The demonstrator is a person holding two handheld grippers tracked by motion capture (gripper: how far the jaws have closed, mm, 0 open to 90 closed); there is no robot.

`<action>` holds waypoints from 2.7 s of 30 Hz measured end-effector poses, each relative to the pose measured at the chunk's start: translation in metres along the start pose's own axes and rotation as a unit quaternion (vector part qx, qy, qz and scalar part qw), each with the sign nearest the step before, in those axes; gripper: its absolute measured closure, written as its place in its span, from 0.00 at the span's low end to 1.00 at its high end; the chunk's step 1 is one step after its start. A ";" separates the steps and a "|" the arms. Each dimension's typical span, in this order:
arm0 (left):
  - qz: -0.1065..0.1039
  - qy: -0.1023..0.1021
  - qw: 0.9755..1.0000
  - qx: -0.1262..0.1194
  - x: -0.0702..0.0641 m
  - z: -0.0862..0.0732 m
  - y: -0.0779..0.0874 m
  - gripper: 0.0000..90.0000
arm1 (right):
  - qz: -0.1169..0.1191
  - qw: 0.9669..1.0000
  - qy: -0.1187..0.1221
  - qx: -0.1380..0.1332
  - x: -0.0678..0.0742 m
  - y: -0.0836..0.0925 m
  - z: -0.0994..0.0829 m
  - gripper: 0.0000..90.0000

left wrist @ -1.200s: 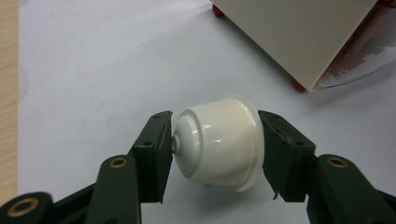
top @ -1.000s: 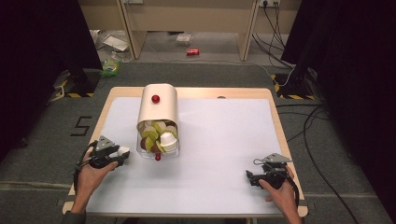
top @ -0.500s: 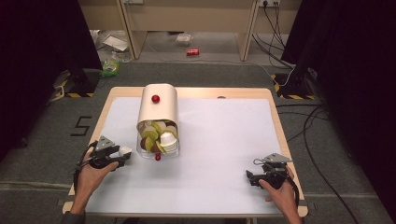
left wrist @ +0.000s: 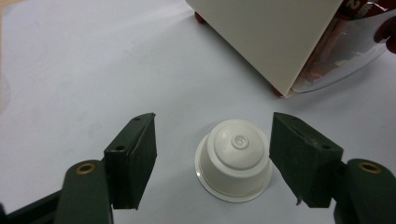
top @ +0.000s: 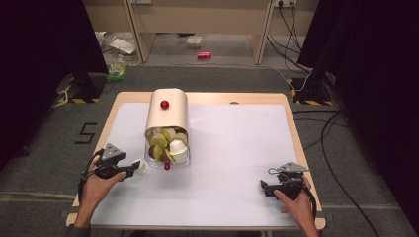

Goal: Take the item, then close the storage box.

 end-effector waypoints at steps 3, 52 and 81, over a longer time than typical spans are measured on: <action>0.000 -0.001 1.000 -0.001 -0.002 0.001 0.002 0.35 | 0.000 1.000 0.000 0.000 0.000 0.000 0.000 0.00; -0.039 0.017 0.998 -0.042 -0.034 0.012 0.039 0.22 | 0.001 1.000 0.000 0.000 0.000 0.000 0.000 0.00; -0.048 0.015 0.996 -0.073 -0.057 0.023 0.058 0.22 | 0.001 1.000 0.000 0.000 0.000 0.000 0.000 0.00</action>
Point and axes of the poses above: each handheld gripper's, and its own axes: y roughly backward along the jaws, z roughly out of its top, x roughly to its left, the point moved 6 cm from there along -y, roughly forward along the jaws, and after that the axes turned 10 degrees about -x, right-handed, at the moved point
